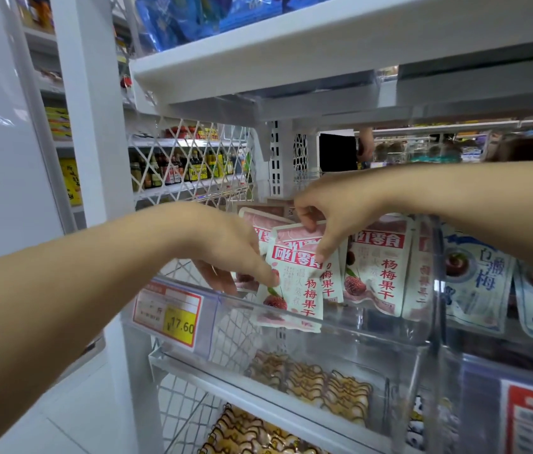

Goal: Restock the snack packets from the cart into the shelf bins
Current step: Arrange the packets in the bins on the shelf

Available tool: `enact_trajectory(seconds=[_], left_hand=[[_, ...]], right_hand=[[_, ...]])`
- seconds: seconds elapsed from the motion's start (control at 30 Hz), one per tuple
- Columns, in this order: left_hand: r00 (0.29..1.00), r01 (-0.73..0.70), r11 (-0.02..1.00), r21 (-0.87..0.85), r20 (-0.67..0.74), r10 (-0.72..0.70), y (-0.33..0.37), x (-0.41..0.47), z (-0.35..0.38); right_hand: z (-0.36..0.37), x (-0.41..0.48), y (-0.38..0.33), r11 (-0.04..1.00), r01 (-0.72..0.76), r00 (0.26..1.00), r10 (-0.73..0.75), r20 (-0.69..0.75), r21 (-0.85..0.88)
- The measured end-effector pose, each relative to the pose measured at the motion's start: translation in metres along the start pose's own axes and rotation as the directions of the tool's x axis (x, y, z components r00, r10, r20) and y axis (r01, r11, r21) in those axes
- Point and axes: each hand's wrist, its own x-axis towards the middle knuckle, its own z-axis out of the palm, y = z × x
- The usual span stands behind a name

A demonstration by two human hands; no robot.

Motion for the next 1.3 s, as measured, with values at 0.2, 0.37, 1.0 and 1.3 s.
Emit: enact_trajectory(seconds=[0.2,0.37,1.0,1.3], left_hand=[[0.991,0.005,0.86,0.51,-0.116,0.063,0.016,0.028,0.032],[0.964,-0.061,0.884,0.464,-0.204,0.173,0.017,0.031,0.029],[0.927,-0.136,0.932,0.337,-0.288,0.239,0.017,0.044,0.029],[0.996,0.061,0.923,0.38,-0.08,-0.033,0.015,0.051,0.033]], right_hand=[[0.0,0.001,0.003,0.999,-0.052,0.998,0.052,0.045,-0.007],[-0.003,0.001,0.007,0.994,-0.104,0.99,0.105,0.095,-0.014],[0.004,0.004,0.009,0.989,-0.059,0.997,0.051,0.057,0.139],[0.005,0.004,0.009,0.991,-0.04,0.998,0.033,0.057,0.125]])
